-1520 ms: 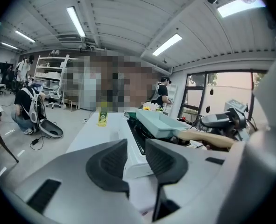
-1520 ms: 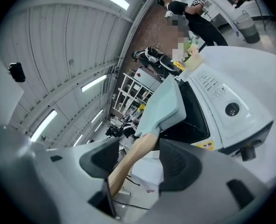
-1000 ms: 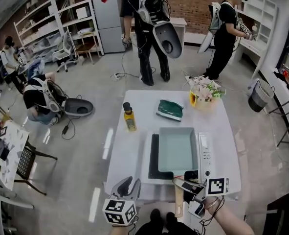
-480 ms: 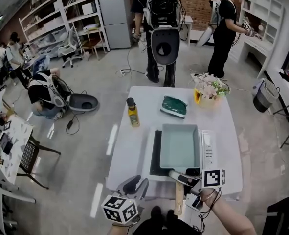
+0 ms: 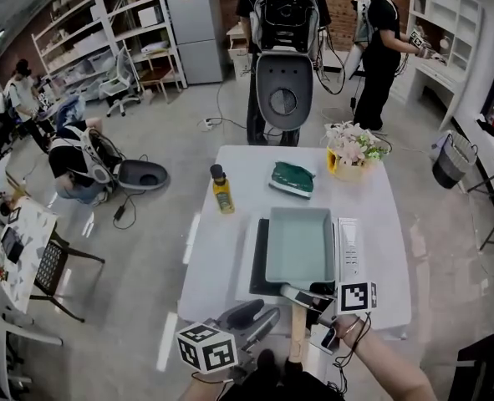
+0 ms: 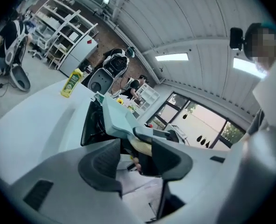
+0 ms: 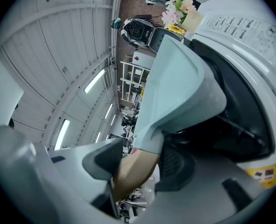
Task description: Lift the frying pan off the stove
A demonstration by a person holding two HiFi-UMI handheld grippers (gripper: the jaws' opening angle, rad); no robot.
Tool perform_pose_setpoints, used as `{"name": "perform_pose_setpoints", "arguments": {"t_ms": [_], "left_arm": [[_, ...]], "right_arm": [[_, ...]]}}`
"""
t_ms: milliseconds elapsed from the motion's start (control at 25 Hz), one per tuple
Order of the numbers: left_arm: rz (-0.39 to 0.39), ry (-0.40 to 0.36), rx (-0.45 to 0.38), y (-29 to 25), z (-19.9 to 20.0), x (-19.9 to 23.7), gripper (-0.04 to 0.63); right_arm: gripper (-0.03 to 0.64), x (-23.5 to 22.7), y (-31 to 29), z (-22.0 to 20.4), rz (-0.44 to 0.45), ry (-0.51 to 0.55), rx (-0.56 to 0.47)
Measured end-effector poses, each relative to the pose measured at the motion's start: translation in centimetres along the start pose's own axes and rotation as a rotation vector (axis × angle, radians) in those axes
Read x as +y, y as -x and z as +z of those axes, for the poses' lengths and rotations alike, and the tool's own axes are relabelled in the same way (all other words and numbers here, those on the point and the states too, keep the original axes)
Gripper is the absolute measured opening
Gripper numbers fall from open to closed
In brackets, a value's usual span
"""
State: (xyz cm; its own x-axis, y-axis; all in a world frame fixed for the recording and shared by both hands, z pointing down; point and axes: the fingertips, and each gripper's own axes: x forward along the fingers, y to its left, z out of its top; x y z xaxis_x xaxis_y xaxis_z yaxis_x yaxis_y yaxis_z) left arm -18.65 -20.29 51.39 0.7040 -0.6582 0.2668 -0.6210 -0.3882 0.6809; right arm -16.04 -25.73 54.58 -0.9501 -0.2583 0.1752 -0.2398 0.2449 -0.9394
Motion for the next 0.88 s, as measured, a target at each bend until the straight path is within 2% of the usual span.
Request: {"name": "perform_pose_setpoints", "arguments": {"t_ms": [240, 560, 640, 880], "left_arm": [[-0.139, 0.19, 0.06, -2.4, -1.6, -2.1, 0.225], [-0.22, 0.383, 0.138, -4.5, -3.1, -3.7, 0.227], [-0.244, 0.415, 0.169, -5.1, -3.5, -4.0, 0.227], [-0.29, 0.435, 0.243, -6.3, -4.1, -4.6, 0.221]], "right_arm": [[0.212, -0.5, 0.0, 0.2, 0.005, -0.01, 0.003], [0.21, -0.2, 0.1, 0.2, 0.0, -0.016, -0.011], [0.21, -0.2, 0.1, 0.2, -0.003, -0.016, -0.011], [0.21, -0.3, 0.0, 0.3, 0.002, -0.016, -0.012]]}}
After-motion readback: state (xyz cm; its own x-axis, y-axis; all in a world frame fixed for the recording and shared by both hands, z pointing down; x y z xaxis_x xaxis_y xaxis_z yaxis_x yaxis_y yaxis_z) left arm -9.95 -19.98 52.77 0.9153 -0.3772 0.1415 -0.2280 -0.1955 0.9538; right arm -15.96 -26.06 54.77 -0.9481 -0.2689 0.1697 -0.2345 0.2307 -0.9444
